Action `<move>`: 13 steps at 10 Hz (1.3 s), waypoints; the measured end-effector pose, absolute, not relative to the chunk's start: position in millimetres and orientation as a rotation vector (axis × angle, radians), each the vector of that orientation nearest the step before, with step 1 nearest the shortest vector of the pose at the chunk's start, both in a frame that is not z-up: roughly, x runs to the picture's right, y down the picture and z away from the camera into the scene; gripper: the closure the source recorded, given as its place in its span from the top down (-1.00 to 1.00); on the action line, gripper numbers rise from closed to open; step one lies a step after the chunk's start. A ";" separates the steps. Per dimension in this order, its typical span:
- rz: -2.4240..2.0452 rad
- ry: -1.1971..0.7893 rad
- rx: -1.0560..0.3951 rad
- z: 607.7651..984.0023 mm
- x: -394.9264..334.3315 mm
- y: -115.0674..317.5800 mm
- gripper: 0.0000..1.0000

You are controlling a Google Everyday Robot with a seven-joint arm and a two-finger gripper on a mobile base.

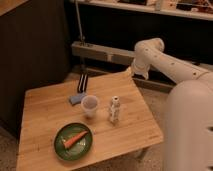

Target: Move the arm in a circular motion

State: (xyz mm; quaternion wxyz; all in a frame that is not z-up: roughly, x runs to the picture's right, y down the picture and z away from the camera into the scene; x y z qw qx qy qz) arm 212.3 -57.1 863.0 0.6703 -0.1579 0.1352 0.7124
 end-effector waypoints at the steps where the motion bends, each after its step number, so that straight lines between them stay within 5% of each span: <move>1: 1.627 0.335 -0.340 859.3 228.0 -42.0 0.60; 6: 1.644 0.501 -0.245 776.2 250.7 55.6 0.60; 13: 1.208 0.528 -0.286 661.2 76.2 99.4 0.60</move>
